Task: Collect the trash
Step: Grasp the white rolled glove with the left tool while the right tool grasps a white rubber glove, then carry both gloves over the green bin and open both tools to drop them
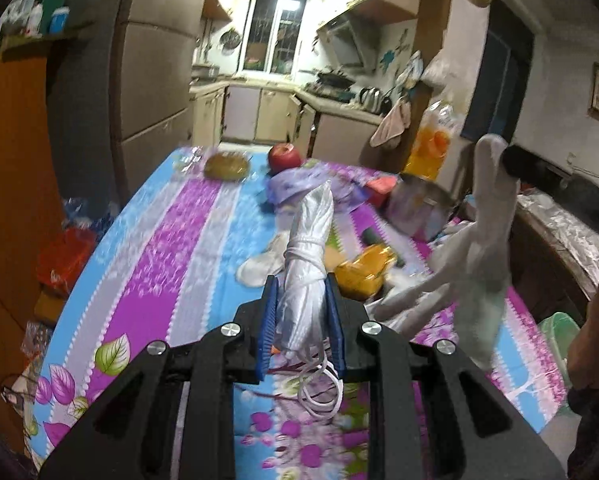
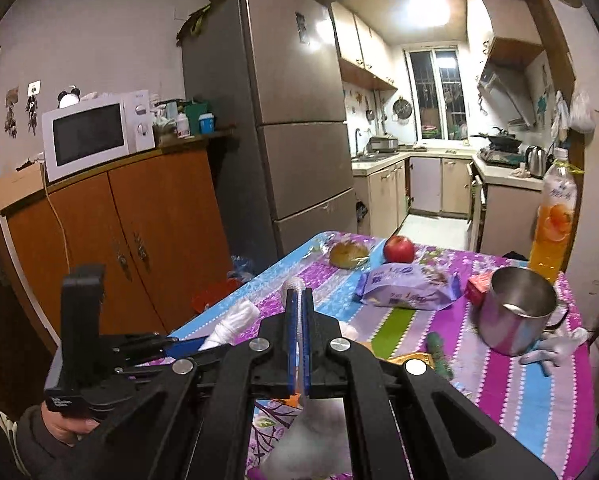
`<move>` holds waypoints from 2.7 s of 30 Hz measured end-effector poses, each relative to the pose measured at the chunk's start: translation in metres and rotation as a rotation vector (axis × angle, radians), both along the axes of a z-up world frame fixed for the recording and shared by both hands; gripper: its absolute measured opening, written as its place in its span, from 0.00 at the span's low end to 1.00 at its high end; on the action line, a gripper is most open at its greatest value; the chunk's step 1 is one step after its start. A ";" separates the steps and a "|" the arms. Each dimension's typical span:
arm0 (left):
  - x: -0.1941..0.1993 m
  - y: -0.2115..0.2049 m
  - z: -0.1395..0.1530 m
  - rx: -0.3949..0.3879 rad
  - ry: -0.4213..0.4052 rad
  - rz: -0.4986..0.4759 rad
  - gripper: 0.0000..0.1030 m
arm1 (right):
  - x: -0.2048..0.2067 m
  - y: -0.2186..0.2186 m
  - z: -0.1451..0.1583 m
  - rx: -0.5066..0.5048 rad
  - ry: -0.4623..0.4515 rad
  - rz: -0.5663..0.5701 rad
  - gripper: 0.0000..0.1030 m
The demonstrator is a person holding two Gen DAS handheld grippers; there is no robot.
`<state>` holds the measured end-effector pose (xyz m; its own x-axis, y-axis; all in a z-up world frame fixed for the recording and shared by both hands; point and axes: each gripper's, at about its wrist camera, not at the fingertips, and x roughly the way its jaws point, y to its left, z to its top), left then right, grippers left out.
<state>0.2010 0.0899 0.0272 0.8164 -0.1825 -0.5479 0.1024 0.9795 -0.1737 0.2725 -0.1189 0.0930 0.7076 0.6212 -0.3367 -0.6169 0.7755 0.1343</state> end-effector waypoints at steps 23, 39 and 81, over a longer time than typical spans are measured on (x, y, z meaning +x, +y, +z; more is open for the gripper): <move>-0.015 -0.139 0.049 0.002 -0.068 -0.243 0.21 | -0.089 -0.149 0.041 0.002 -0.068 -0.289 0.03; -0.027 -0.268 0.045 0.025 -0.047 -0.466 0.21 | -0.156 -0.280 0.041 0.003 -0.082 -0.518 0.03; -0.048 -0.535 -0.036 0.167 0.195 -0.812 0.21 | -0.184 -0.534 -0.087 -0.059 0.430 -0.864 0.02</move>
